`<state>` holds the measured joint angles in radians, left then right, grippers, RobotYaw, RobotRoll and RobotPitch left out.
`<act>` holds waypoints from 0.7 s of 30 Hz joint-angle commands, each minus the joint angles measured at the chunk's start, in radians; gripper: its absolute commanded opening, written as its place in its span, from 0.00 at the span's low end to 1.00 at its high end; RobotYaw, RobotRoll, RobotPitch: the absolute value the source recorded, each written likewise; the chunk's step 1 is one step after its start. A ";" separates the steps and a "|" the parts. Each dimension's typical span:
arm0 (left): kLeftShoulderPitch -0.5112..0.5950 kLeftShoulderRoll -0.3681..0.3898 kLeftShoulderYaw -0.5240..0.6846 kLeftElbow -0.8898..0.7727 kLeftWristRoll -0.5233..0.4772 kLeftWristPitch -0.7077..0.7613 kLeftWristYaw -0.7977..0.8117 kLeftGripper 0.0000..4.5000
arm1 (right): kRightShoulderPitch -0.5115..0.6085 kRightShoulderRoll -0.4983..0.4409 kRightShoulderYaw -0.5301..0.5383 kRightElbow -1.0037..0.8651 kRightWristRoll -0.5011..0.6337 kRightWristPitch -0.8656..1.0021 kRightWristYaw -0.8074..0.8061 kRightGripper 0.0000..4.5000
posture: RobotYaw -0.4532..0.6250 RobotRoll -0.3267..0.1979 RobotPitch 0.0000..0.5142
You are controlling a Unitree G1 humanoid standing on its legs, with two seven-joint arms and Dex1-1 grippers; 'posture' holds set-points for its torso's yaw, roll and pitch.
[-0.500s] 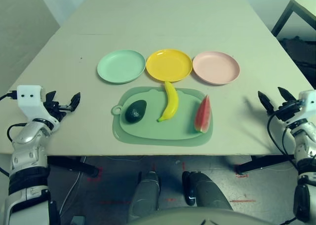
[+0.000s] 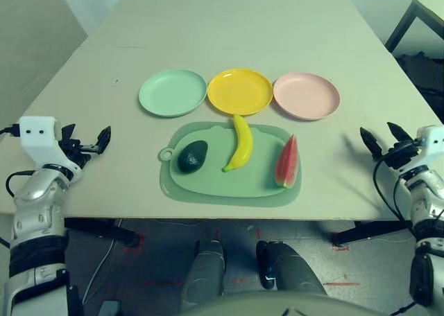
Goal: Place the fruits into color-matched plates.
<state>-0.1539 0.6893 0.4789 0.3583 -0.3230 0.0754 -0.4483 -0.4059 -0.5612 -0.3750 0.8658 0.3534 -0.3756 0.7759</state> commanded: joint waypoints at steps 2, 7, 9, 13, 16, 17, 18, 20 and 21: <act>-0.013 -0.021 0.003 0.013 -0.014 0.010 -0.004 1.00 | 0.015 -0.019 -0.013 -0.002 0.004 0.000 0.004 0.99 | 0.47 0.62 0.29; -0.050 -0.036 -0.031 0.025 -0.065 -0.005 -0.147 1.00 | 0.019 -0.026 -0.017 -0.049 0.018 0.062 -0.018 0.99 | 0.44 0.62 0.31; -0.050 0.005 -0.071 0.024 -0.082 -0.025 -0.315 1.00 | 0.015 -0.044 -0.009 -0.106 0.013 0.107 -0.026 0.99 | 0.42 0.62 0.31; -0.051 0.118 -0.122 0.021 -0.145 -0.043 -0.689 1.00 | -0.004 -0.126 0.039 -0.236 -0.057 0.160 -0.028 0.99 | 0.38 0.62 0.28; -0.070 0.215 -0.158 0.056 -0.168 -0.089 -0.965 1.00 | -0.045 -0.206 0.113 -0.324 -0.127 0.170 0.025 0.99 | 0.37 0.62 0.27; -0.084 0.234 -0.173 0.066 -0.166 -0.105 -1.022 1.00 | -0.062 -0.226 0.144 -0.347 -0.148 0.168 0.051 0.99 | 0.38 0.62 0.26; -0.098 0.246 -0.186 0.071 -0.166 -0.115 -1.069 1.00 | -0.078 -0.243 0.171 -0.370 -0.163 0.169 0.079 0.99 | 0.38 0.62 0.26; -0.118 0.262 -0.209 0.067 -0.173 -0.121 -1.131 1.00 | -0.113 -0.266 0.216 -0.403 -0.180 0.168 0.131 0.99 | 0.38 0.62 0.26; -0.123 0.271 -0.226 0.054 -0.181 -0.122 -1.150 1.00 | -0.137 -0.276 0.241 -0.417 -0.185 0.167 0.170 0.99 | 0.38 0.62 0.26</act>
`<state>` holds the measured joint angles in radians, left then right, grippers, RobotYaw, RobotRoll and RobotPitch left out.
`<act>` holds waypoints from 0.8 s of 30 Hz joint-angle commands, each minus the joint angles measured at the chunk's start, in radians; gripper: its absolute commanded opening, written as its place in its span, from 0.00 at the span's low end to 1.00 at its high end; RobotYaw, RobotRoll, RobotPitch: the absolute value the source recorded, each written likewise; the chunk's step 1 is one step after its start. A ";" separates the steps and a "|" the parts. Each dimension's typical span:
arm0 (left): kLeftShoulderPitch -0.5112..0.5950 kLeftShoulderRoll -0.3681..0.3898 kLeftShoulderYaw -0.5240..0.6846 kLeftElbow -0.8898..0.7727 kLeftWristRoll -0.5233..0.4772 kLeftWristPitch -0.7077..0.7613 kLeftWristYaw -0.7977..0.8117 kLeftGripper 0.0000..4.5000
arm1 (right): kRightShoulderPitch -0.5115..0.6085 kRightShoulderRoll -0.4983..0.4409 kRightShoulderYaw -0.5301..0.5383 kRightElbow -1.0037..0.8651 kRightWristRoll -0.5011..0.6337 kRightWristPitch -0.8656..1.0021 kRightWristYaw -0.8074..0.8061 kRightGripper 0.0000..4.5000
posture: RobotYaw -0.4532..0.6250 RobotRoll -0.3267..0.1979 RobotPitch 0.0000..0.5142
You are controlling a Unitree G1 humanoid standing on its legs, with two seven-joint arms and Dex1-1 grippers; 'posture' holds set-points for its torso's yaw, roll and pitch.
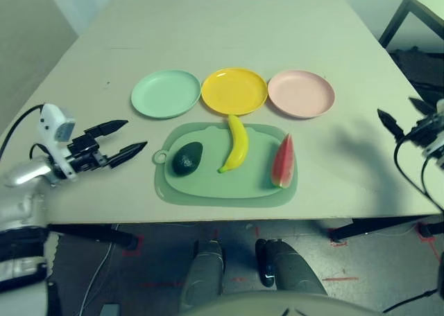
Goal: Place the fruits into color-matched plates.
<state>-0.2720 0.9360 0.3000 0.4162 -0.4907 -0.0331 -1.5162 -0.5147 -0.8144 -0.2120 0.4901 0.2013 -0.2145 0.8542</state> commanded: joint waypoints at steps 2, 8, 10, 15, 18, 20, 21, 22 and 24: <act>0.003 0.048 -0.103 -0.049 -0.046 -0.020 -0.098 1.00 | -0.100 -0.046 0.151 -0.072 -0.046 -0.027 0.218 0.99 | 0.37 0.62 0.26; 0.013 0.063 -0.224 -0.109 -0.073 -0.045 -0.098 1.00 | -0.330 -0.063 0.372 -0.077 -0.116 -0.148 0.556 0.99 | 0.37 0.62 0.24; 0.003 0.059 -0.254 -0.101 -0.069 -0.065 -0.098 1.00 | -0.392 -0.055 0.446 -0.075 -0.143 -0.259 0.666 0.99 | 0.38 0.62 0.25; -0.022 0.057 -0.281 -0.105 -0.075 -0.063 -0.098 1.00 | -0.544 -0.059 0.617 -0.055 -0.142 -0.427 0.760 0.99 | 0.38 0.62 0.26; -0.029 0.060 -0.287 -0.094 -0.068 -0.066 -0.098 1.00 | -0.625 -0.071 0.729 -0.071 -0.127 -0.476 0.760 0.99 | 0.37 0.62 0.26; -0.029 0.064 -0.288 -0.078 -0.065 -0.068 -0.098 1.00 | -0.669 -0.076 0.800 -0.090 -0.120 -0.498 0.760 0.99 | 0.37 0.62 0.27; -0.030 0.066 -0.287 -0.072 -0.065 -0.068 -0.098 1.00 | -0.686 -0.078 0.831 -0.098 -0.120 -0.506 0.760 0.99 | 0.38 0.62 0.27; -0.032 0.066 -0.287 -0.066 -0.063 -0.068 -0.098 1.00 | -0.704 -0.076 0.861 -0.105 -0.124 -0.513 0.760 0.99 | 0.37 0.62 0.27; -0.037 0.065 -0.286 -0.057 -0.057 -0.072 -0.098 1.00 | -0.733 -0.065 0.906 -0.116 -0.133 -0.513 0.760 0.99 | 0.38 0.62 0.27</act>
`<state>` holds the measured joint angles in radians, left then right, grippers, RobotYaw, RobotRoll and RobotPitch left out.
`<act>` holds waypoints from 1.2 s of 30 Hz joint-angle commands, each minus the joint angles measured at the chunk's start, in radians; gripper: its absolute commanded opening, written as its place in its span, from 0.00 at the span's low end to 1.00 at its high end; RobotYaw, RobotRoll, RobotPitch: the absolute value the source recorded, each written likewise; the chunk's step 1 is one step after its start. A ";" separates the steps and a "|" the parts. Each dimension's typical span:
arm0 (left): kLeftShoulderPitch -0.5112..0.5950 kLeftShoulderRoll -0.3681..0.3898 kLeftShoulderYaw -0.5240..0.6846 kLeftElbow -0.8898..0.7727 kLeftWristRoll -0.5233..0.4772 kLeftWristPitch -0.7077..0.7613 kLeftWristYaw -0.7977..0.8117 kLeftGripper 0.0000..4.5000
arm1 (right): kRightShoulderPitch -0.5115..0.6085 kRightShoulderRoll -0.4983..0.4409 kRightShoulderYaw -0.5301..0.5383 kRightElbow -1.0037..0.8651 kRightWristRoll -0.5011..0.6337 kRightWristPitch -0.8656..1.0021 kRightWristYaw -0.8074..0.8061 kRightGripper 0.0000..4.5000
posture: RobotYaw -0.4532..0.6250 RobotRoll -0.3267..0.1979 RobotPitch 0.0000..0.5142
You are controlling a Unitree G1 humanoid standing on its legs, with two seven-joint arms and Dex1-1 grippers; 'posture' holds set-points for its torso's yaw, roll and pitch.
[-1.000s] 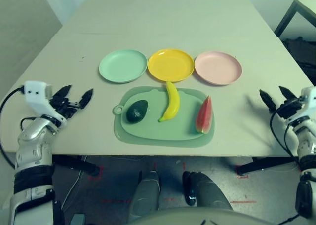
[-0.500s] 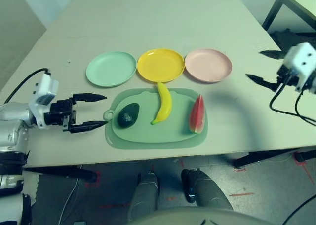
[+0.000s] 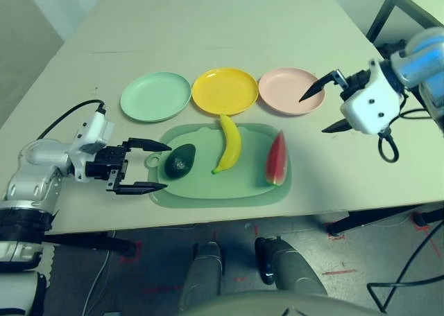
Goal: Place the fruits into color-matched plates.
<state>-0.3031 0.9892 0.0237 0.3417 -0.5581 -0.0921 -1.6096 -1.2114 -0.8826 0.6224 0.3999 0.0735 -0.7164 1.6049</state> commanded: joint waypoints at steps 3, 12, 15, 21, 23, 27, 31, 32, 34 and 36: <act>-0.009 0.009 -0.009 0.020 0.018 -0.015 -0.005 1.00 | -0.065 0.027 0.125 -0.040 -0.018 -0.004 0.010 0.99 | 0.37 0.62 0.28; -0.002 -0.007 0.027 -0.035 0.029 0.049 0.000 1.00 | -0.050 0.143 0.169 -0.031 -0.107 0.087 0.010 0.99 | 0.40 0.62 0.31; 0.008 0.001 0.037 -0.031 0.033 0.046 -0.005 1.00 | -0.033 0.158 0.180 -0.062 -0.118 0.138 0.010 0.99 | 0.41 0.62 0.31; 0.001 0.009 0.040 -0.001 0.039 0.032 -0.005 1.00 | -0.007 0.176 0.205 -0.109 -0.133 0.192 0.010 0.99 | 0.41 0.62 0.31; -0.002 0.011 0.039 0.003 0.038 0.031 -0.005 1.00 | 0.002 0.175 0.213 -0.138 -0.132 0.220 0.010 0.99 | 0.41 0.62 0.31; 0.002 0.017 0.040 -0.007 0.031 0.036 -0.005 1.00 | 0.024 0.193 0.219 -0.188 -0.138 0.261 0.010 0.99 | 0.41 0.62 0.32; -0.001 0.021 0.033 -0.006 0.029 0.031 -0.005 1.00 | 0.038 0.237 0.216 -0.172 -0.167 0.280 0.010 0.99 | 0.41 0.62 0.32; -0.004 0.020 0.031 -0.001 0.030 0.028 -0.005 1.00 | 0.042 0.249 0.218 -0.162 -0.170 0.288 0.010 0.99 | 0.41 0.62 0.32; -0.008 0.021 0.028 0.006 0.031 0.024 -0.005 1.00 | 0.050 0.266 0.221 -0.151 -0.172 0.305 0.010 0.99 | 0.41 0.62 0.33; -0.009 0.020 0.031 0.010 0.030 0.021 -0.005 1.00 | 0.064 0.291 0.218 -0.130 -0.191 0.304 0.010 0.99 | 0.42 0.62 0.33</act>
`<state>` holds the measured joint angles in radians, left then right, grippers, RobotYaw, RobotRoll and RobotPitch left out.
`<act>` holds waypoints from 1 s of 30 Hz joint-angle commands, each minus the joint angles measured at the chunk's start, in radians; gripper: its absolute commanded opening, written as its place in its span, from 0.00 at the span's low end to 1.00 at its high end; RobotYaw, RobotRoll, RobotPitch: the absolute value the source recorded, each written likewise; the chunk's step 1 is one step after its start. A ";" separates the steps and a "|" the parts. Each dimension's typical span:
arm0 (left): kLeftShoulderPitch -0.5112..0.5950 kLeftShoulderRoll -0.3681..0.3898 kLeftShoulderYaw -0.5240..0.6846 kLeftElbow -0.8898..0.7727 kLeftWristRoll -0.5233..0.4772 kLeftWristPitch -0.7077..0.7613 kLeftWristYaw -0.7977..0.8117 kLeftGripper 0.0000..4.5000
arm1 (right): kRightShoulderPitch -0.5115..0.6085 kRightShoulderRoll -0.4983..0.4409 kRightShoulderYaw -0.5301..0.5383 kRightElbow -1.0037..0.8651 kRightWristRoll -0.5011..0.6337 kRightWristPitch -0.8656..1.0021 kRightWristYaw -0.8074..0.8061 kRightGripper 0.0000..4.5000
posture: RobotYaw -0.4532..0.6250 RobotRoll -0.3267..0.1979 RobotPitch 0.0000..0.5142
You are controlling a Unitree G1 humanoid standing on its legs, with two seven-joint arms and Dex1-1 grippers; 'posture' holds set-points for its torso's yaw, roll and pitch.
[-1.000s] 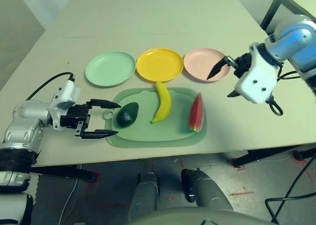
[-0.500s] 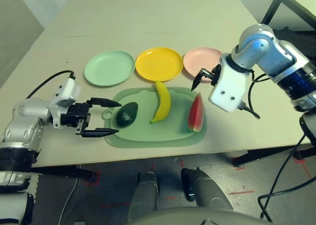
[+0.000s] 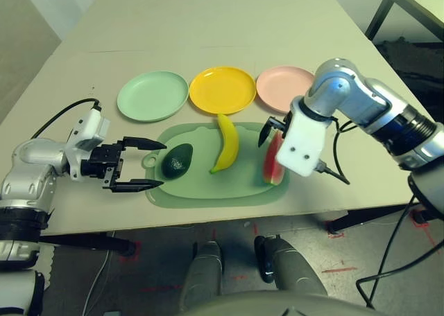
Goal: Place the fruits into color-matched plates.
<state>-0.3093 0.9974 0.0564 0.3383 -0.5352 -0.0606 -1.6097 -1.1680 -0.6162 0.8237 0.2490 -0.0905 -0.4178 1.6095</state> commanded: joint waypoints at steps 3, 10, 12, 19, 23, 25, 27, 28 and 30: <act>0.005 0.015 0.004 0.015 0.004 -0.018 -0.005 1.00 | 0.033 0.051 0.013 0.059 -0.061 -0.016 0.005 0.99 | 0.42 0.62 0.33; 0.027 0.018 0.033 -0.005 -0.002 -0.013 -0.005 1.00 | 0.044 0.043 0.031 0.090 -0.087 -0.047 0.005 0.99 | 0.43 0.62 0.33; 0.033 0.015 0.040 -0.025 -0.004 -0.004 -0.005 1.00 | 0.046 0.033 0.040 0.086 -0.093 -0.051 0.005 0.99 | 0.43 0.62 0.33; 0.030 0.014 0.040 -0.054 -0.001 0.007 -0.005 1.00 | 0.049 0.027 0.042 0.101 -0.121 -0.055 0.005 0.99 | 0.43 0.62 0.33; 0.024 0.019 0.039 -0.049 -0.002 0.005 -0.005 1.00 | 0.054 0.038 0.031 0.116 -0.141 -0.053 0.005 0.99 | 0.42 0.62 0.33; 0.023 0.022 0.038 -0.042 -0.003 -0.002 -0.005 1.00 | 0.060 0.044 0.023 0.116 -0.153 -0.039 0.005 0.99 | 0.42 0.62 0.33; 0.024 0.024 0.036 -0.033 -0.005 -0.009 -0.005 1.00 | 0.066 0.050 0.015 0.114 -0.167 -0.022 0.005 0.99 | 0.42 0.62 0.34; 0.025 0.025 0.035 -0.030 -0.005 -0.013 -0.005 1.00 | 0.069 0.052 0.013 0.114 -0.175 -0.015 0.005 0.99 | 0.42 0.62 0.34; 0.027 0.027 0.031 -0.020 -0.005 -0.023 -0.005 1.00 | 0.075 0.057 0.008 0.114 -0.190 -0.007 0.005 0.99 | 0.42 0.62 0.34</act>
<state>-0.2868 1.0074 0.0853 0.3088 -0.5418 -0.0688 -1.6098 -1.1118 -0.5636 0.8447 0.3648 -0.2588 -0.4334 1.6116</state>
